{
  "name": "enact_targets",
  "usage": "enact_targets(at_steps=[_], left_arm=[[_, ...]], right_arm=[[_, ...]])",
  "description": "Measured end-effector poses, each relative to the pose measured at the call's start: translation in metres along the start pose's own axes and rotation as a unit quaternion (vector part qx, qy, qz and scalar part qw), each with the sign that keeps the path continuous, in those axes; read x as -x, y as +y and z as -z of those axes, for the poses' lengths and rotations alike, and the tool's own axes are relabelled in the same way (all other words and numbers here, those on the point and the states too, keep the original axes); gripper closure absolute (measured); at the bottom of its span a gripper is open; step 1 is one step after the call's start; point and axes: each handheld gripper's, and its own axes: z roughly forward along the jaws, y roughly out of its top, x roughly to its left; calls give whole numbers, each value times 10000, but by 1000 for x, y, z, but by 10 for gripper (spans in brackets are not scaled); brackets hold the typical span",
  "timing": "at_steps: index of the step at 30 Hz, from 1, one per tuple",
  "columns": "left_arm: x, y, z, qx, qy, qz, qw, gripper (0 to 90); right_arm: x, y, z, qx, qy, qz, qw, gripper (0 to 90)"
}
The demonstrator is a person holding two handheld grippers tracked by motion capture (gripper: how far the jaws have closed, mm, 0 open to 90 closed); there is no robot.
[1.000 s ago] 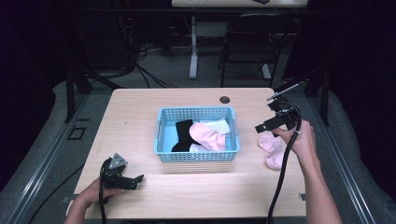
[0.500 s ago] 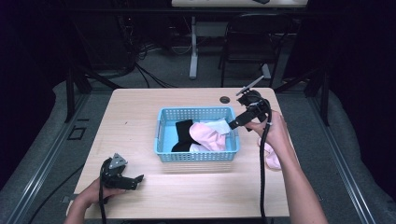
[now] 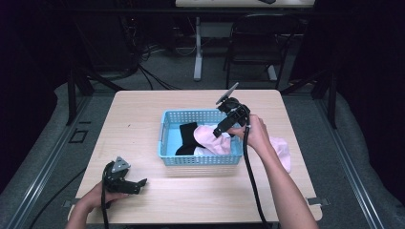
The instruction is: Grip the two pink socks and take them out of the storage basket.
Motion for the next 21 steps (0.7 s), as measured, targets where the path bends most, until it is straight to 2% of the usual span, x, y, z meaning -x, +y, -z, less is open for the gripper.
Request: enact_targets(at_steps=[3, 5, 9, 13, 18, 21], left_arm=[[0, 0, 0, 2, 1, 1, 10000, 0], [0, 0, 0, 0, 0, -1, 10000, 0], [0, 0, 0, 1, 0, 0, 10000, 0], [0, 0, 0, 1, 0, -2, 10000, 0], [0, 0, 0, 2, -2, -3, 10000, 0], [0, 0, 0, 1, -2, -3, 10000, 0]], right_arm=[[-2, 6, -16, -200, 72, 19, 9998, 9], [-3, 7, -21, -223, 86, 2, 9997, 9], [-9, 12, -41, -468, 9, 126, 9988, 26], [-12, 14, -52, -637, -52, 183, 9978, 50], [-13, 15, -69, -791, -156, 175, 9966, 83], [-13, 15, -79, -853, -198, 183, 9960, 149]])
